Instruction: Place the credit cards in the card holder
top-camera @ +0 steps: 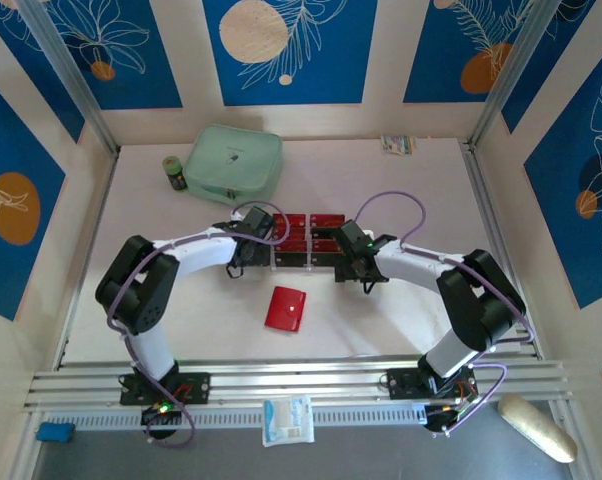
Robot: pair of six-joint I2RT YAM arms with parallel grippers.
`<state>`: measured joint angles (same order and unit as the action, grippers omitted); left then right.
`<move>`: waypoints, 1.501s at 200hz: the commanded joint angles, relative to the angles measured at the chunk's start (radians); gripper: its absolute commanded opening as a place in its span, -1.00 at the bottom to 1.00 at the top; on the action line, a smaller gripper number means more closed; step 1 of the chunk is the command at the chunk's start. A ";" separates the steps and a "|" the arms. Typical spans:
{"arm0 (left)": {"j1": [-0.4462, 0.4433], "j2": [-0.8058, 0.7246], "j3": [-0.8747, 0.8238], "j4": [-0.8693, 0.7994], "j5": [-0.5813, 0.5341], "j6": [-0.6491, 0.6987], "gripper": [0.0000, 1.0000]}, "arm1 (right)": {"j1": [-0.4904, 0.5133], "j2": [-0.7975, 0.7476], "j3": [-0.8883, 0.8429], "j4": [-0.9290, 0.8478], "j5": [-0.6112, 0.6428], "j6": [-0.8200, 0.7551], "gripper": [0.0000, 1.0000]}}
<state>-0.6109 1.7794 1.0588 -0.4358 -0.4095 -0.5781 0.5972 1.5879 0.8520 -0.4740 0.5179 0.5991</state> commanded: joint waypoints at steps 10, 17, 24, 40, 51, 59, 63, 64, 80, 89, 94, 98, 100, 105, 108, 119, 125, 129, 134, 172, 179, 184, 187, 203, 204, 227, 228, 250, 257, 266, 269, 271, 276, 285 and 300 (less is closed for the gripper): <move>-0.034 0.046 0.081 -0.013 0.024 -0.001 1.00 | -0.049 -0.003 0.018 0.017 0.015 -0.001 0.72; -0.042 0.057 0.096 -0.017 0.024 0.000 1.00 | -0.062 -0.003 0.018 0.020 0.010 -0.003 0.71; -0.048 0.069 0.113 -0.020 0.024 0.003 1.00 | -0.077 -0.003 0.018 0.022 0.004 -0.005 0.71; -0.062 0.098 0.150 -0.028 0.023 0.003 1.00 | -0.112 0.000 0.016 0.031 -0.009 -0.010 0.71; -0.073 0.119 0.178 -0.031 0.024 0.000 1.00 | -0.138 0.003 0.016 0.032 -0.019 -0.012 0.71; -0.080 0.134 0.199 -0.036 0.024 -0.002 1.00 | -0.154 0.002 0.017 0.034 -0.028 -0.015 0.71; -0.083 0.141 0.209 -0.041 0.024 -0.004 1.00 | -0.163 0.001 0.017 0.033 -0.034 -0.017 0.71; -0.083 0.144 0.212 -0.042 0.025 -0.005 1.00 | -0.165 0.001 0.016 0.032 -0.036 -0.017 0.71; -0.094 0.159 0.239 -0.056 0.023 -0.012 1.00 | -0.177 -0.025 0.014 0.020 -0.050 -0.024 0.71; -0.097 0.154 0.236 -0.056 0.022 -0.016 1.00 | -0.177 -0.055 0.003 0.009 -0.054 -0.027 0.71; -0.096 0.144 0.230 -0.054 0.021 -0.019 1.00 | -0.177 -0.074 -0.004 0.003 -0.059 -0.026 0.71; -0.097 0.134 0.222 -0.052 0.019 -0.022 1.00 | -0.176 -0.095 -0.010 -0.002 -0.063 -0.023 0.71; -0.097 0.130 0.218 -0.051 0.017 -0.022 1.00 | -0.176 -0.106 -0.015 -0.004 -0.067 -0.021 0.71; -0.098 0.115 0.207 -0.046 0.011 -0.022 1.00 | -0.176 -0.131 -0.025 -0.010 -0.071 -0.016 0.71; -0.098 0.107 0.198 -0.043 0.008 -0.023 1.00 | -0.177 -0.149 -0.032 -0.014 -0.076 -0.013 0.71; -0.096 0.067 0.170 -0.040 -0.004 -0.023 1.00 | -0.174 -0.217 -0.055 -0.030 -0.093 0.002 0.71; -0.095 0.043 0.157 -0.040 -0.008 -0.023 1.00 | -0.172 -0.252 -0.069 -0.040 -0.103 0.014 0.71; -0.095 0.026 0.144 -0.038 -0.011 -0.021 1.00 | -0.169 -0.280 -0.079 -0.047 -0.112 0.022 0.71; -0.093 0.002 0.130 -0.037 -0.018 -0.018 1.00 | -0.167 -0.317 -0.090 -0.055 -0.124 0.033 0.71; -0.087 -0.195 0.004 -0.026 -0.004 -0.034 1.00 | -0.142 -0.582 -0.204 -0.059 -0.318 0.119 0.71; -0.086 -0.234 -0.025 -0.024 0.009 -0.039 1.00 | -0.138 -0.629 -0.226 -0.048 -0.365 0.136 0.71; -0.087 -0.263 -0.047 -0.023 0.018 -0.045 1.00 | -0.133 -0.656 -0.242 -0.039 -0.402 0.149 0.71; -0.086 -0.281 -0.060 -0.021 0.023 -0.048 1.00 | -0.130 -0.671 -0.254 -0.032 -0.420 0.158 0.71; -0.087 -0.376 -0.142 -0.010 0.058 -0.069 1.00 | -0.106 -0.740 -0.309 0.014 -0.513 0.215 0.70; -0.087 -0.382 -0.145 -0.009 0.061 -0.069 1.00 | -0.103 -0.744 -0.311 0.019 -0.518 0.221 0.69; -0.086 -0.515 -0.266 0.021 0.122 -0.115 1.00 | -0.025 -0.799 -0.411 0.161 -0.615 0.324 0.46; -0.086 -0.521 -0.271 0.023 0.125 -0.118 1.00 | -0.021 -0.800 -0.415 0.168 -0.617 0.329 0.44; -0.086 -0.623 -0.377 0.070 0.186 -0.171 1.00 | 0.055 -0.778 -0.475 0.281 -0.628 0.417 0.10; -0.087 -0.648 -0.404 0.083 0.202 -0.185 1.00 | 0.078 -0.760 -0.486 0.309 -0.621 0.437 0.03; -0.087 -0.671 -0.431 0.097 0.217 -0.209 1.00 | 0.111 -0.732 -0.495 0.350 -0.611 0.457 -0.02; -0.087 -0.676 -0.438 0.101 0.221 -0.214 1.00 | 0.122 -0.721 -0.495 0.359 -0.604 0.464 -0.03; -0.086 -0.681 -0.442 0.102 0.226 -0.217 1.00 | 0.129 -0.715 -0.495 0.368 -0.600 0.466 -0.04; -0.087 -0.688 -0.452 0.108 0.233 -0.222 1.00 | 0.147 -0.694 -0.495 0.387 -0.589 0.473 -0.07; -0.087 -0.701 -0.465 0.112 0.242 -0.231 1.00 | 0.179 -0.660 -0.492 0.417 -0.574 0.486 -0.12; -0.088 -0.714 -0.479 0.116 0.245 -0.241 1.00 | 0.226 -0.599 -0.481 0.460 -0.546 0.504 -0.15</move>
<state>-0.7006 1.0939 0.6029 -0.3668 -0.2123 -0.7677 0.7609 0.9211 0.3637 -0.1520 -0.0479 1.0275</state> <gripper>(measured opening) 0.998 0.434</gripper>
